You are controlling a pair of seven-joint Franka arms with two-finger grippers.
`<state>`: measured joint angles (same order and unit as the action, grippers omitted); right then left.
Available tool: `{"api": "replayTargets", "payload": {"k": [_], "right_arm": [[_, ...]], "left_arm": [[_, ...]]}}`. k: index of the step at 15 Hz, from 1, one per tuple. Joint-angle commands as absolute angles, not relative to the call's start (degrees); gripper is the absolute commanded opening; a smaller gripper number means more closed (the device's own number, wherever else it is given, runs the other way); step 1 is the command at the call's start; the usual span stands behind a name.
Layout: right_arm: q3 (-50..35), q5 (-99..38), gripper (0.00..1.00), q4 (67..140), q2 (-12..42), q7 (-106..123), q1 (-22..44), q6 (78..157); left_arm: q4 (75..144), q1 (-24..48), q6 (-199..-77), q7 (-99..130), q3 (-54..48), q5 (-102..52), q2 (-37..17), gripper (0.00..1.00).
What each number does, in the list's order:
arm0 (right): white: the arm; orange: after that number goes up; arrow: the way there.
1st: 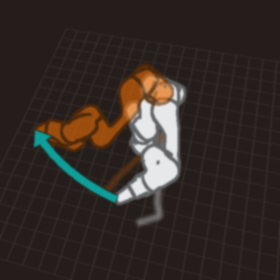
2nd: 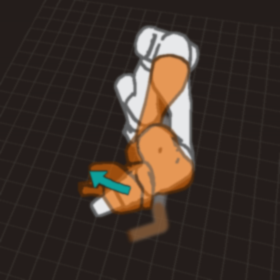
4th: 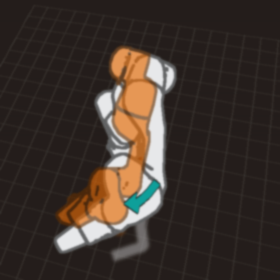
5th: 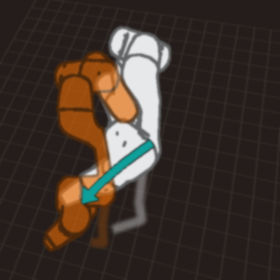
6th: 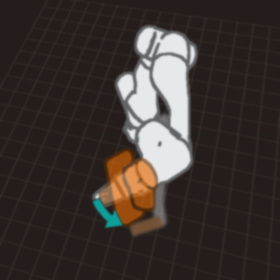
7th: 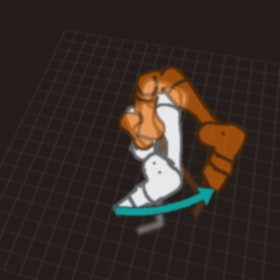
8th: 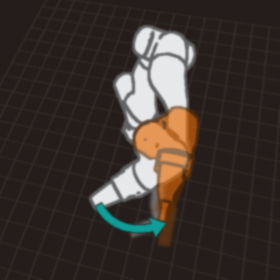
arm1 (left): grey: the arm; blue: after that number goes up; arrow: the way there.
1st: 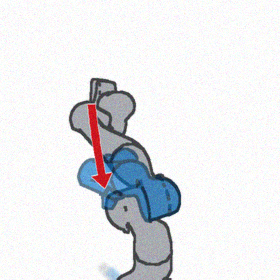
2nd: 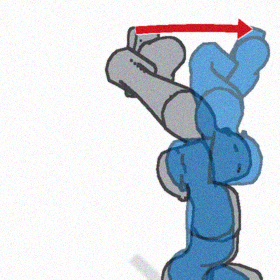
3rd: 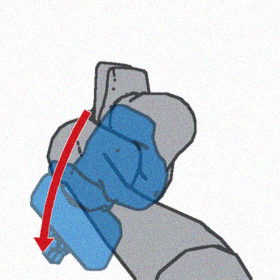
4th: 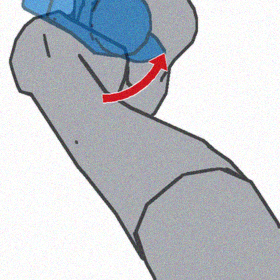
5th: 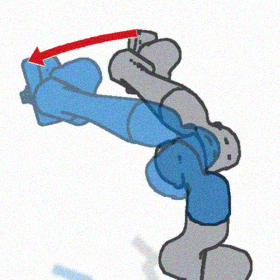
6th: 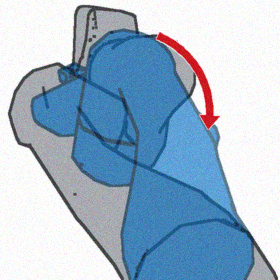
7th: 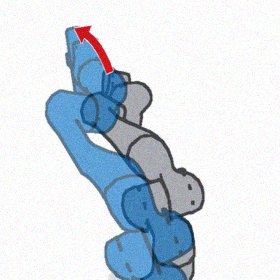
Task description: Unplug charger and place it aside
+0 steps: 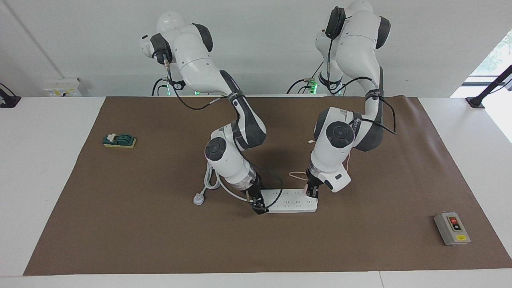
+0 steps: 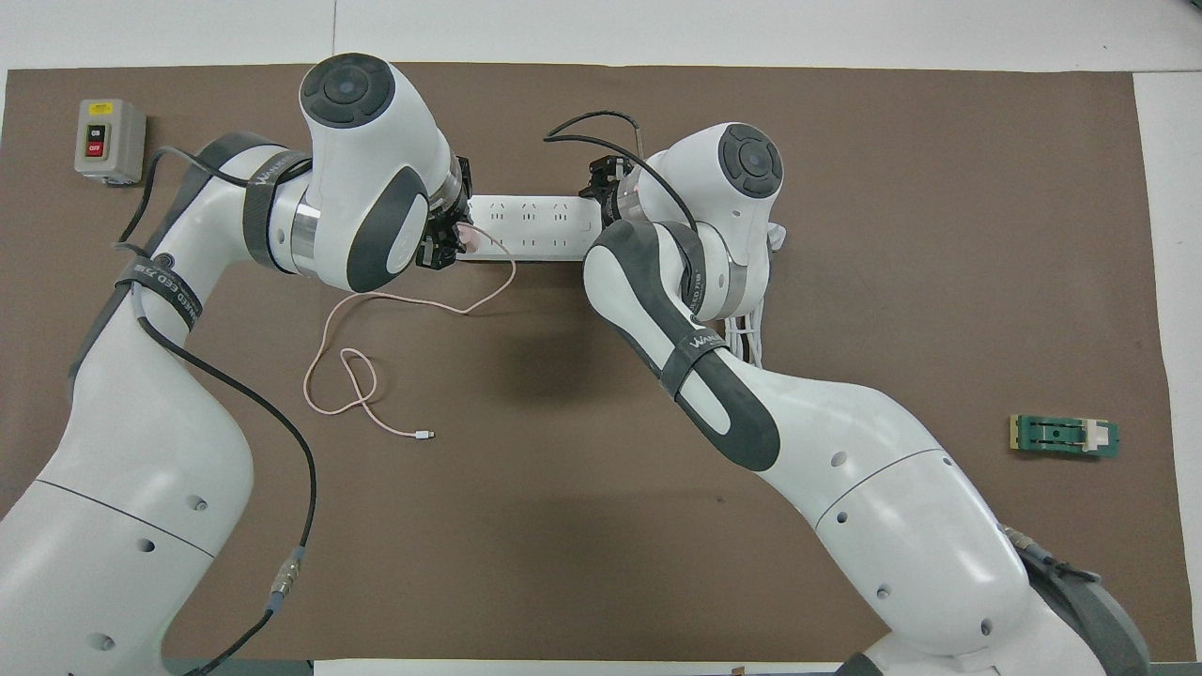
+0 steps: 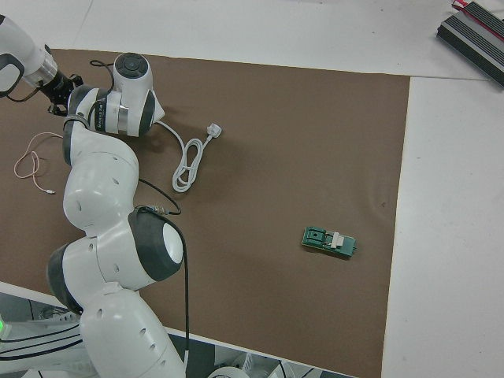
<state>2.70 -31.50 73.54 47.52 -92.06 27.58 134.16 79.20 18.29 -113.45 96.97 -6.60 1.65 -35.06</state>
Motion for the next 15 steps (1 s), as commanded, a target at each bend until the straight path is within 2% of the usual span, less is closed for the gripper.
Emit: {"api": "replayTargets", "payload": {"k": [1,7,14,15], "right_arm": [[2.55,-31.91,0.00,70.66,49.83,-90.53,26.54,135.26],[2.55,-31.73,0.00,70.75,49.83,-90.53,26.54,135.18],[2.90,-31.29,0.00,70.49,48.26,-90.44,25.84,133.77],[2.90,-31.29,0.11,70.49,47.73,-90.44,25.93,133.94]], "left_arm": [[79.10,16.43,-103.54,93.87,-5.36,2.55,-27.86,0.00],[79.01,16.44,-100.03,91.86,-5.71,2.55,-24.62,0.00],[79.45,14.51,-95.37,64.64,-5.36,2.29,-20.57,0.00],[79.45,13.89,-94.40,60.95,-5.36,2.29,-20.22,0.00]]}}
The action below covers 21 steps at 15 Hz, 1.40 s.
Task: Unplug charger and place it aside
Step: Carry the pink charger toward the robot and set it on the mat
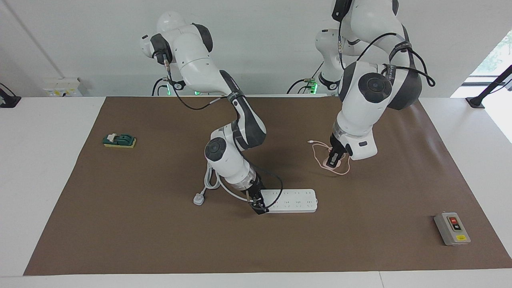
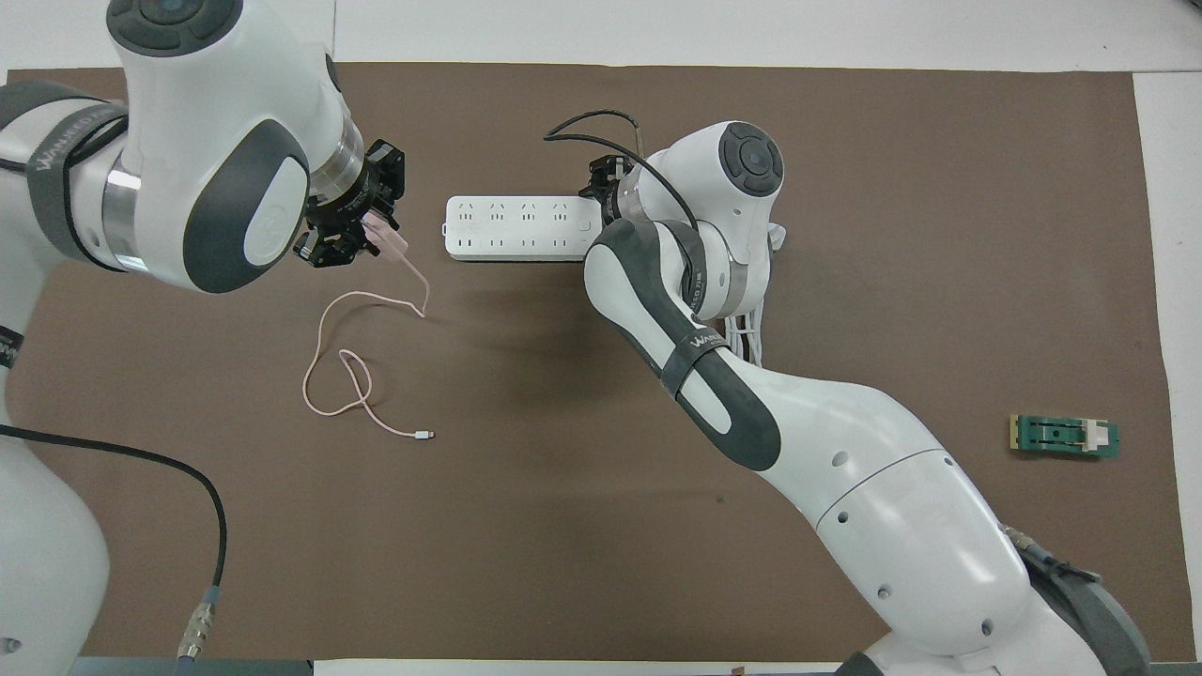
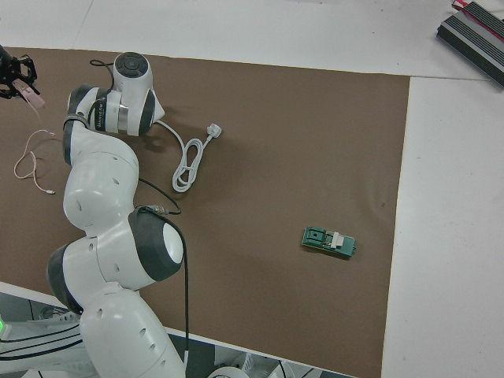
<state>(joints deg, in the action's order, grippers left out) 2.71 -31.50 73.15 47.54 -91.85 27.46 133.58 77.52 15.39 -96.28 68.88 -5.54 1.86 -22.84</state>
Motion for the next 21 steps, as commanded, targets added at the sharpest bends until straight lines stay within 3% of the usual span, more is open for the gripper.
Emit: {"api": "replayTargets", "payload": {"k": [1,2,8,9,11,12,16,21], "right_arm": [[2.99,-31.20,0.71,70.58,47.29,-90.53,26.01,133.86],[2.99,-31.03,1.00,70.58,46.76,-90.53,26.19,133.60],[3.43,-30.85,1.00,73.03,40.09,-90.53,24.18,125.60],[3.51,-30.85,1.00,74.08,38.86,-90.53,24.00,125.42],[4.30,-30.59,1.00,75.32,36.66,-90.70,24.08,124.63],[4.31,-30.50,1.00,75.67,35.78,-90.79,24.08,124.63],[4.31,-30.59,1.00,77.95,33.93,-91.32,24.17,125.51],[5.10,-30.41,1.00,79.44,30.68,-90.70,24.08,128.49]], "left_arm": [[79.54,13.28,-93.70,57.43,-5.45,2.29,-19.95,0.00],[79.98,12.66,-93.26,53.39,-5.36,2.29,-19.17,0.00],[89.09,8.97,-96.84,33.52,-5.45,2.29,-13.20,0.00],[92.86,8.27,-99.38,31.49,-5.45,2.20,-10.75,0.00],[108.57,6.60,-110.17,27.79,-5.45,1.59,-1.35,0.00],[112.11,6.16,-112.48,25.69,-5.45,0.97,0.51,0.00],[123.28,5.45,-117.41,18.03,-5.45,-0.26,4.48,0.00],[132.26,6.94,-121.00,17.31,-5.71,-0.35,6.85,0.00]]}}
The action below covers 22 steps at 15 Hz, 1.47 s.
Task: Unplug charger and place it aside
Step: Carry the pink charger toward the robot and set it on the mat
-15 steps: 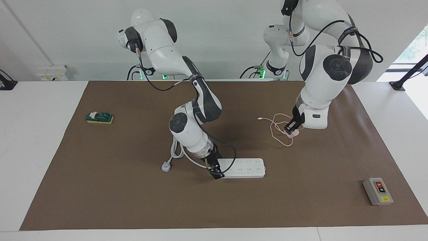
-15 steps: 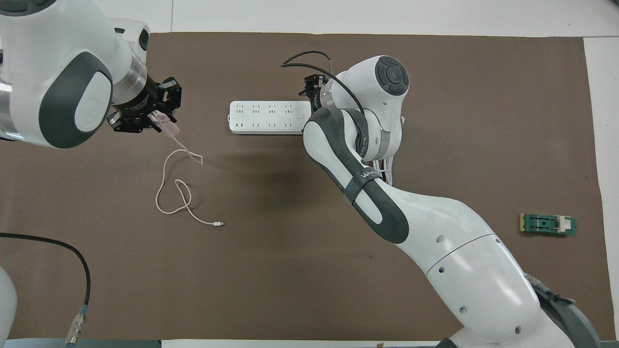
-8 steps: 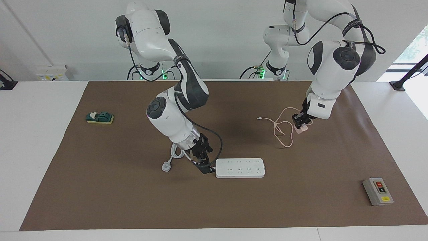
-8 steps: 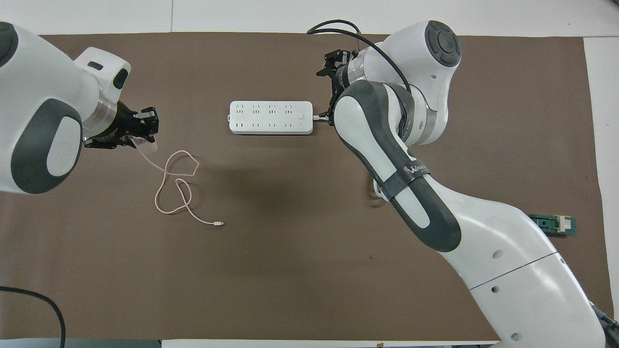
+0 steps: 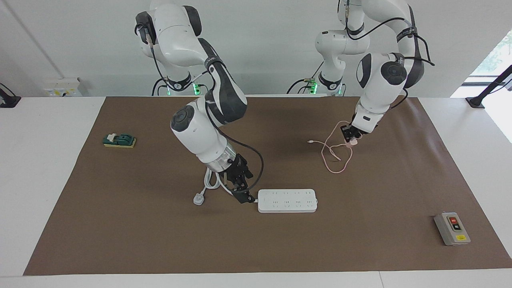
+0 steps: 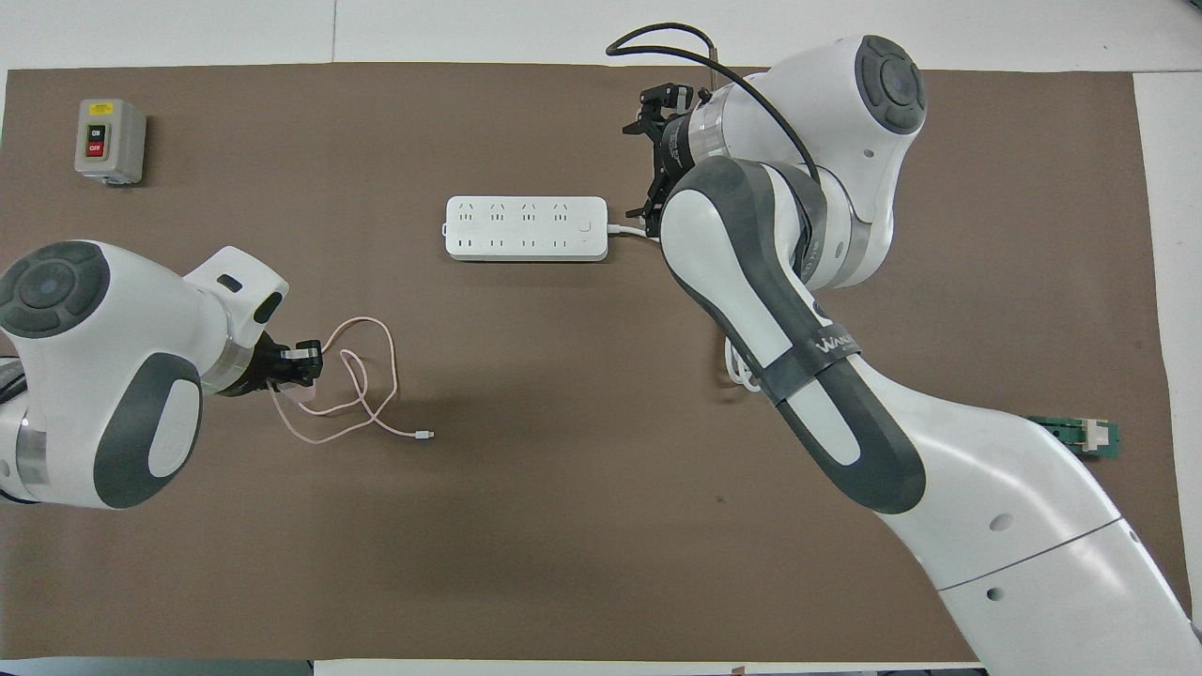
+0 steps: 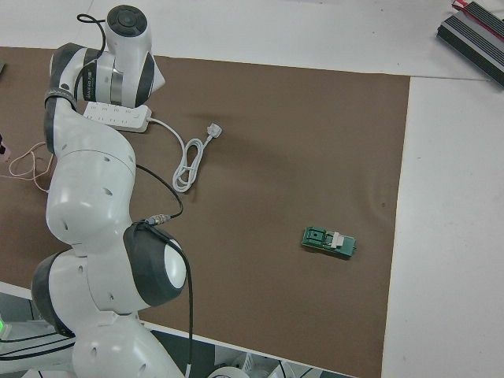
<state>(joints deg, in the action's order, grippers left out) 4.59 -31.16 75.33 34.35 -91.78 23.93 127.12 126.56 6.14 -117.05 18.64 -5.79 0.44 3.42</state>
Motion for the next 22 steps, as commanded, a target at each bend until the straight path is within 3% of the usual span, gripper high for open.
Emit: {"api": "replayTargets", "payload": {"k": [1,7,8,9,10,12,13,16,22], "right_arm": [[5.27,-30.15,1.00,80.24,30.15,-90.01,24.00,128.50],[5.98,-20.68,1.00,82.18,25.06,-66.65,22.42,117.18],[5.98,-18.04,1.00,82.18,23.74,-61.84,21.80,114.29],[5.98,-16.97,1.00,82.18,22.77,-56.65,20.93,112.00],[5.98,-16.61,1.00,82.18,21.81,-50.16,19.53,109.54],[6.15,-16.26,1.00,81.48,21.01,-38.29,16.37,104.26],[6.15,-14.78,1.00,81.39,20.31,-32.75,15.04,102.06],[6.15,-6.53,1.00,81.39,19.17,-16.92,14.85,97.66],[6.15,-2.99,1.00,81.47,16.44,-14.41,13.62,94.40]], "left_arm": [[134.02,7.47,-123.72,17.31,-5.71,-0.96,7.03,0.00],[139.21,7.74,-133.94,15.22,-5.36,-1.76,4.84,0.00],[139.31,6.52,-133.34,12.68,-5.36,-1.84,4.92,0.05],[139.31,4.59,-132.63,10.13,-5.27,-1.85,4.92,0.15],[139.22,3.00,-131.23,7.06,-5.19,-1.85,5.10,0.35],[138.96,-0.68,-128.68,2.57,-5.10,-1.76,5.71,0.86],[138.35,-2.62,-126.24,0.11,-5.01,-1.76,6.23,1.00],[133.27,-7.11,-118.59,-3.94,-5.10,-1.32,6.77,1.00],[119.29,-10.37,-106.89,-3.70,-5.01,-1.23,6.06,1.00]]}}
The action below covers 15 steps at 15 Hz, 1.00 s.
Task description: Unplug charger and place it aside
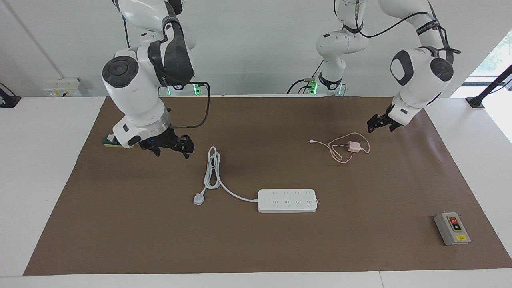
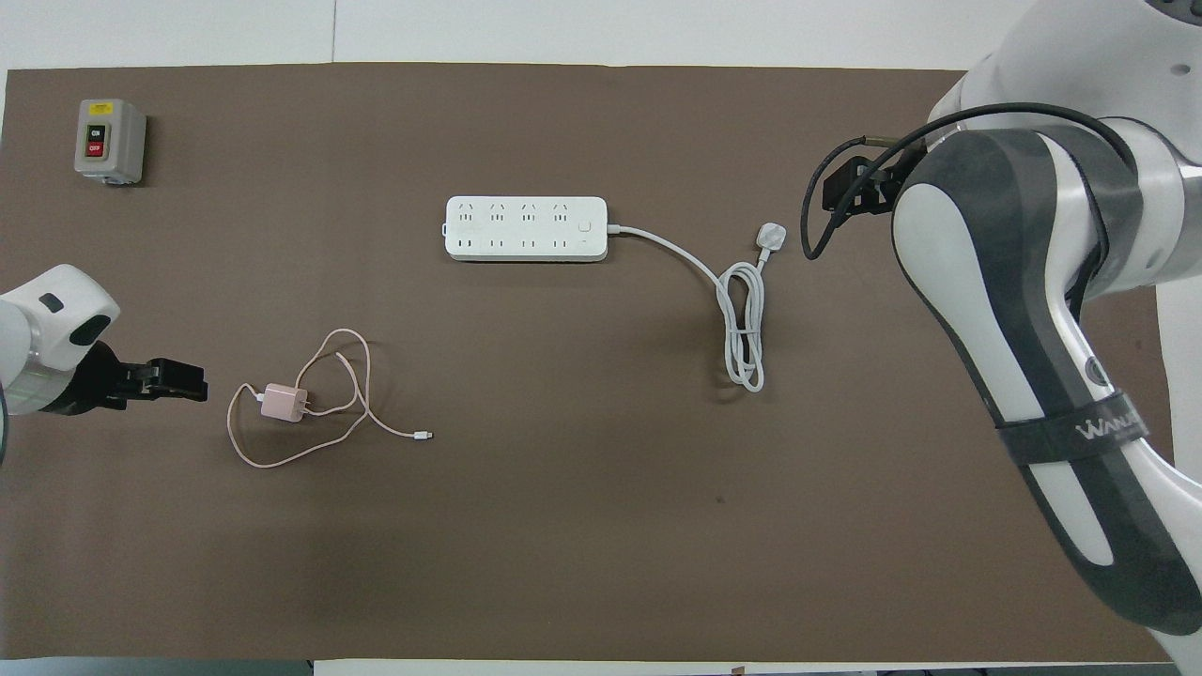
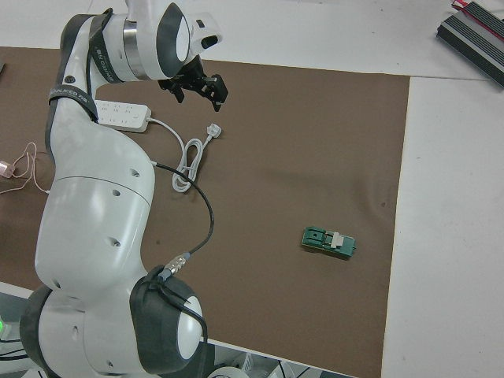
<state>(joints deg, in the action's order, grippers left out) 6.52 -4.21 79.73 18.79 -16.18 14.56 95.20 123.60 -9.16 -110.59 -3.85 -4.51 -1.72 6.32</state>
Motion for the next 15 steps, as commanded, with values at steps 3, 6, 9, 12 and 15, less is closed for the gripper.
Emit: {"api": "replayTargets", "payload": {"k": [3,6,9,12,15], "right_arm": [[5.89,1.23,1.00,82.70,13.72,-14.68,14.33,91.42],[5.63,1.14,1.00,86.57,10.56,-14.68,13.80,91.58],[5.63,1.06,1.00,86.48,8.71,-14.59,13.45,92.46],[5.62,1.05,1.00,87.97,6.51,-14.42,13.10,92.55],[5.63,1.14,1.00,87.98,5.11,-10.74,11.43,91.85]], "left_arm": [[112.17,-11.34,-102.50,-1.15,-5.10,-1.23,5.98,1.00],[103.31,-11.43,-96.70,2.62,-5.10,-1.32,6.06,1.00],[95.04,-11.43,-93.62,7.18,-5.18,-1.23,4.93,1.00],[90.10,-10.55,-88.00,8.27,-5.27,-1.06,3.52,1.00],[90.09,-10.28,-86.66,4.85,-5.71,-1.05,4.04,1.00]]}}
